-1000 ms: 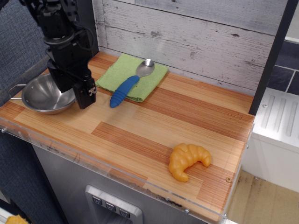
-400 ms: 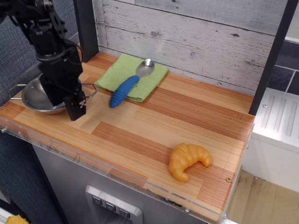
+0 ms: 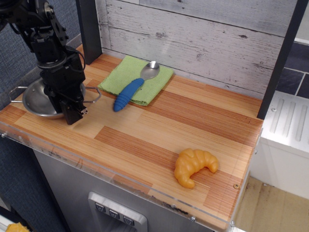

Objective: Place the silver bowl to the right of the green cloth.

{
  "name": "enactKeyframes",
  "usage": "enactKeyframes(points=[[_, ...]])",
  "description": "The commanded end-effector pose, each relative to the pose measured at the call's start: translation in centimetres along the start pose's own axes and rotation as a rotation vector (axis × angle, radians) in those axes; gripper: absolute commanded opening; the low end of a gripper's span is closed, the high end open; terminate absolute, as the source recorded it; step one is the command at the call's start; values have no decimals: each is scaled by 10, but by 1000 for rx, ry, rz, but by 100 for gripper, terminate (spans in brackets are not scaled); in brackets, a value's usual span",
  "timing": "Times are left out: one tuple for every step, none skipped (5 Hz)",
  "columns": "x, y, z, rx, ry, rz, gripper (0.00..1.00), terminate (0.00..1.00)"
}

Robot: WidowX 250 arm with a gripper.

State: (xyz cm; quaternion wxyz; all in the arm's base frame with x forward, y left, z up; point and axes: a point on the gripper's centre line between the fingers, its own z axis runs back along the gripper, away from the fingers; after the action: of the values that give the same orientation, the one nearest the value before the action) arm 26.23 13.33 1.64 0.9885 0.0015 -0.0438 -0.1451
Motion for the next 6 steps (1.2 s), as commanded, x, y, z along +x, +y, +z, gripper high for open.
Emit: enactKeyframes(points=[[6, -5, 9, 14, 7, -7, 0, 0], [9, -14, 46, 53, -69, 55, 0, 0], [22, -32, 86, 109, -159, 109, 0, 0], [49, -64, 103, 132, -202, 82, 0, 0], [95, -103, 95, 71, -238, -6, 0, 0], [136, -145, 74, 21, -232, -72, 0, 0]])
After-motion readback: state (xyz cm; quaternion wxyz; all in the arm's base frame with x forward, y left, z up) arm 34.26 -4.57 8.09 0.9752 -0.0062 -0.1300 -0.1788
